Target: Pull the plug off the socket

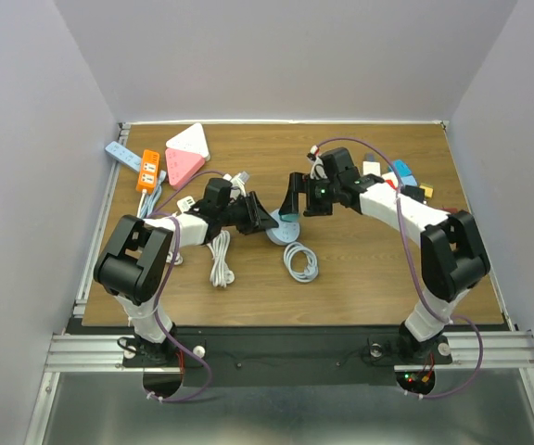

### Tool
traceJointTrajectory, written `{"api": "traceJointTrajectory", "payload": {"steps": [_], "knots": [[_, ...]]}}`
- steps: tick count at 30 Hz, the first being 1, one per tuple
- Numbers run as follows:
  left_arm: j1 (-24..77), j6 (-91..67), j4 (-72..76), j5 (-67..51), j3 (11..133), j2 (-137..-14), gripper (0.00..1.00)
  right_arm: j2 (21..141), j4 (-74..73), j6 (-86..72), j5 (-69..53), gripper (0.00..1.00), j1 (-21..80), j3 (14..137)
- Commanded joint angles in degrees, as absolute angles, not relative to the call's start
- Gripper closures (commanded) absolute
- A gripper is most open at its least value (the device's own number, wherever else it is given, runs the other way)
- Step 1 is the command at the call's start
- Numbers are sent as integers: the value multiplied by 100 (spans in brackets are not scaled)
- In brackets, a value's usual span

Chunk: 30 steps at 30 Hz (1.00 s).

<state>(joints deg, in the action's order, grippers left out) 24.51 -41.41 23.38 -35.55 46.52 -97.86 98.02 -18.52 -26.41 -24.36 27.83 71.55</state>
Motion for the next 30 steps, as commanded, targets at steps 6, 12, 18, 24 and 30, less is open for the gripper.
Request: {"api": "traceJointTrajectory", "payload": {"steps": [6, 12, 18, 24, 30], "knots": [[2514, -4166, 2689, -3753, 4755, -9642, 100, 10204, -1573, -2646, -2329, 11, 2856, 7409], [2558, -4192, 2716, -3736, 4729, -9685, 100, 10406, -1538, -2751, -2636, 30, 2874, 7567], [2610, -4228, 2777, -3744, 4746, -9721, 100, 10520, -1529, -2716, -2750, 51, 2874, 7559], [2637, -4280, 2795, -3718, 4781, -9747, 100, 10652, -1529, -2716, -2962, 64, 2865, 7612], [2646, -4298, 2786, -3621, 4755, -9817, 100, 10521, -1556, -2742, -2865, 98, 2865, 7550]]}}
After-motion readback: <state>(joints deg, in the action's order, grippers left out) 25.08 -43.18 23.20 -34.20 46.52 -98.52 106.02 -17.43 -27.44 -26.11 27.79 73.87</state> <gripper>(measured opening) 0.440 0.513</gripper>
